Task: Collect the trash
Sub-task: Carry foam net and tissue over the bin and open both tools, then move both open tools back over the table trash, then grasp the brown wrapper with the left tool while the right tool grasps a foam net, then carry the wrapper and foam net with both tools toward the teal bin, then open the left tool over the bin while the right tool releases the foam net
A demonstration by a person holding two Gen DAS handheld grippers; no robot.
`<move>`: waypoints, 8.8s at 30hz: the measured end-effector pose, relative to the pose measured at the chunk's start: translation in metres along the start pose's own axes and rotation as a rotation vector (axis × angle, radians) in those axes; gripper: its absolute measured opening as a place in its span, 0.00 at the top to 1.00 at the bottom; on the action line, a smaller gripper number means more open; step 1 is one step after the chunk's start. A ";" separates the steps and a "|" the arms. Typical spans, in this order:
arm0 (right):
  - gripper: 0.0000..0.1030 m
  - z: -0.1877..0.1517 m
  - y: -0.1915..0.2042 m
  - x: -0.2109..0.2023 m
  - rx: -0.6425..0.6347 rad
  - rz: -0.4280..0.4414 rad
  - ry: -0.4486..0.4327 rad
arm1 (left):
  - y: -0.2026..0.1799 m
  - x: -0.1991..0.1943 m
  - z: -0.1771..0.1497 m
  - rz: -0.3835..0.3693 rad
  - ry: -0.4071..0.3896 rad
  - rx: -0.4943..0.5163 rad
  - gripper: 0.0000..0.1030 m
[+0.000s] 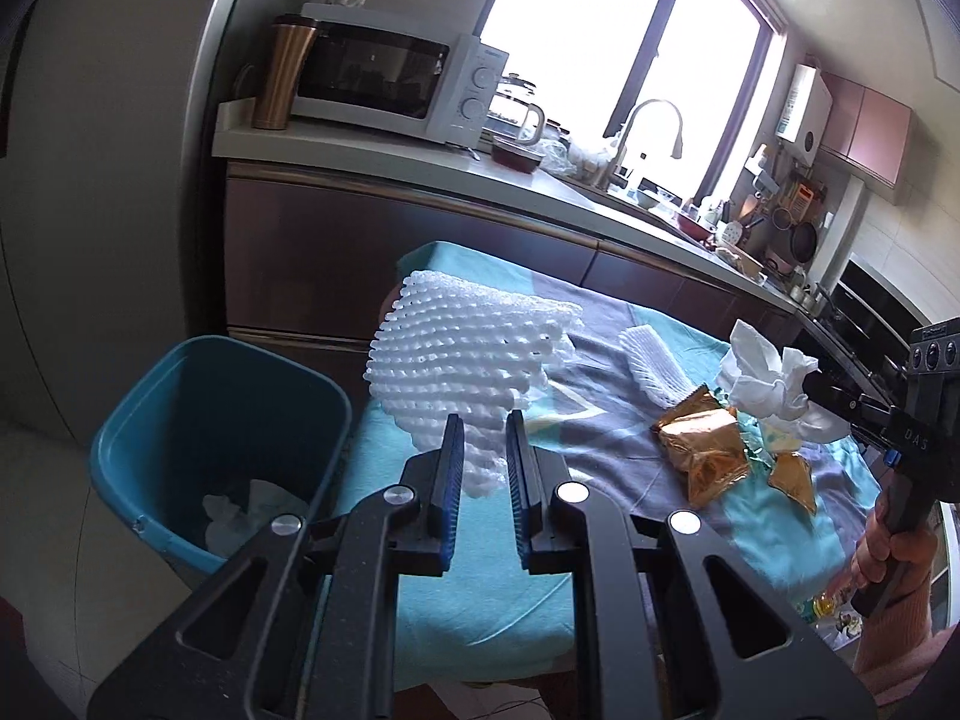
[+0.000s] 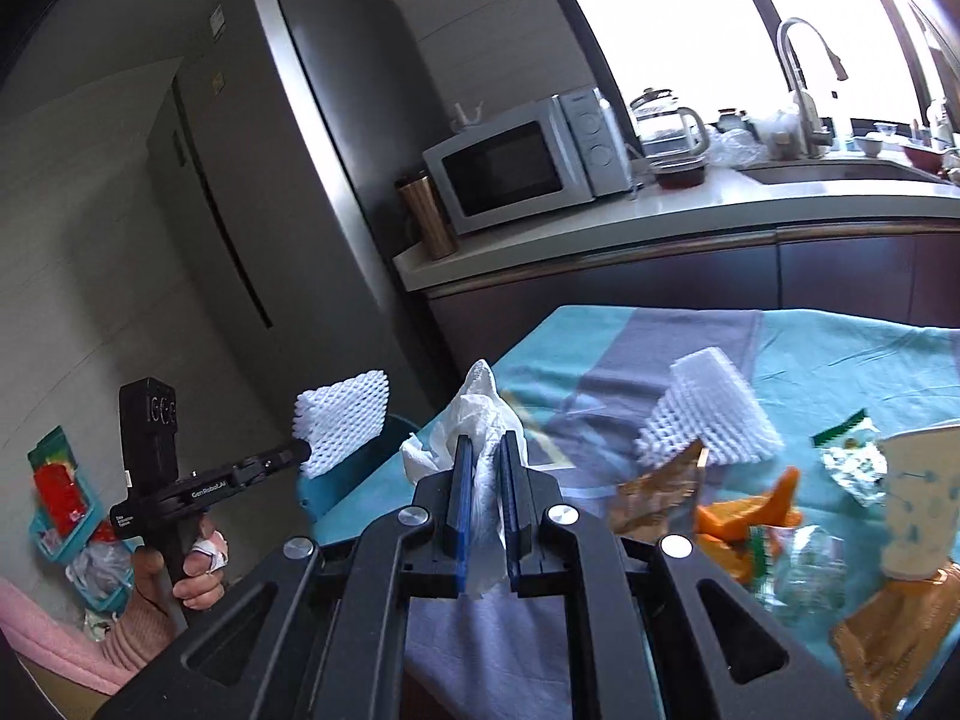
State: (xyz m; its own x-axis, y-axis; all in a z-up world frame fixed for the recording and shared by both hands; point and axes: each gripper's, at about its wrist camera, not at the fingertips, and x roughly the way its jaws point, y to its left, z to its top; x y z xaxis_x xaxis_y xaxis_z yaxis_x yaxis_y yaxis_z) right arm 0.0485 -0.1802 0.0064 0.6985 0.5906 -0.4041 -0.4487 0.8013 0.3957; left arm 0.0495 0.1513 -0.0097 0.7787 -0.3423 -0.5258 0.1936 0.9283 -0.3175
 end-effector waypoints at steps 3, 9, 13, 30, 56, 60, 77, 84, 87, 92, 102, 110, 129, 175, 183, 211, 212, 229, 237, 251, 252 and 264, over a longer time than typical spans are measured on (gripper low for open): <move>0.92 0.003 0.017 0.033 -0.029 0.067 0.051 | 0.018 -0.005 -0.001 0.035 -0.005 -0.027 0.86; 0.92 0.012 0.053 0.083 -0.087 0.153 0.126 | 0.053 -0.010 -0.005 0.103 0.000 -0.077 0.86; 0.92 0.017 0.071 0.114 -0.107 0.191 0.171 | 0.074 -0.008 -0.009 0.142 0.015 -0.109 0.86; 0.90 0.010 0.121 0.220 -0.163 0.214 0.334 | 0.132 0.021 -0.028 0.216 0.104 -0.201 0.86; 0.70 -0.009 0.130 0.277 -0.120 0.154 0.425 | 0.146 0.054 -0.030 0.276 0.145 -0.230 0.84; 0.67 -0.004 0.123 0.260 -0.119 0.162 0.384 | 0.134 0.044 -0.026 0.255 0.117 -0.203 0.81; 0.54 0.004 0.048 0.089 -0.110 0.026 0.124 | -0.013 0.045 -0.015 -0.038 0.071 0.063 0.67; 0.53 -0.002 -0.004 0.035 -0.031 -0.132 0.064 | -0.097 0.074 -0.035 -0.184 0.143 0.198 0.65; 0.53 -0.004 -0.028 0.023 0.024 -0.178 0.058 | -0.127 0.084 -0.045 -0.230 0.167 0.253 0.62; 0.53 -0.010 -0.065 0.006 0.107 -0.217 0.041 | -0.174 0.097 -0.059 -0.279 0.193 0.341 0.58; 0.53 -0.017 -0.091 0.001 0.161 -0.192 0.039 | -0.215 0.120 -0.068 -0.244 0.196 0.459 0.52; 0.53 -0.019 -0.102 0.007 0.195 -0.156 0.051 | -0.220 0.141 -0.068 -0.171 0.221 0.469 0.57; 0.53 0.012 -0.126 0.044 0.191 -0.216 0.090 | -0.174 0.125 -0.048 -0.218 0.223 0.300 0.99; 0.90 0.028 -0.083 0.068 0.135 -0.142 0.111 | -0.058 0.052 -0.021 -0.049 0.086 0.115 0.99; 0.90 0.030 -0.044 0.081 0.093 -0.042 0.119 | -0.033 0.033 -0.018 0.003 0.053 0.079 0.99; 0.90 0.028 0.080 0.194 -0.073 0.156 0.285 | 0.074 -0.008 -0.014 0.211 0.002 -0.082 0.99; 0.90 0.027 0.083 0.199 -0.075 0.159 0.294 | 0.078 -0.007 -0.015 0.216 0.006 -0.087 0.99; 0.89 0.004 0.118 0.267 -0.130 0.124 0.428 | 0.129 0.029 -0.030 0.285 0.112 -0.172 0.99; 0.86 -0.003 0.128 0.292 -0.134 0.126 0.483 | 0.147 0.051 -0.037 0.307 0.152 -0.199 0.98; 0.78 -0.012 0.118 0.282 -0.117 0.141 0.483 | 0.152 0.054 -0.045 0.313 0.142 -0.208 0.95; 0.78 -0.011 0.117 0.279 -0.117 0.143 0.476 | 0.148 0.051 -0.044 0.307 0.133 -0.201 0.92; 0.69 -0.001 0.088 0.195 -0.144 0.130 0.331 | 0.068 0.040 -0.027 0.127 0.067 -0.046 0.76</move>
State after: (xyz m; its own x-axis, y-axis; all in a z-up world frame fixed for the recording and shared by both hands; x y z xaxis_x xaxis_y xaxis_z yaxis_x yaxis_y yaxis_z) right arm 0.1450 0.0054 -0.0382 0.4237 0.6682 -0.6116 -0.6117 0.7090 0.3510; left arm 0.0775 0.1971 -0.0735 0.7533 -0.2332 -0.6149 0.0673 0.9574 -0.2806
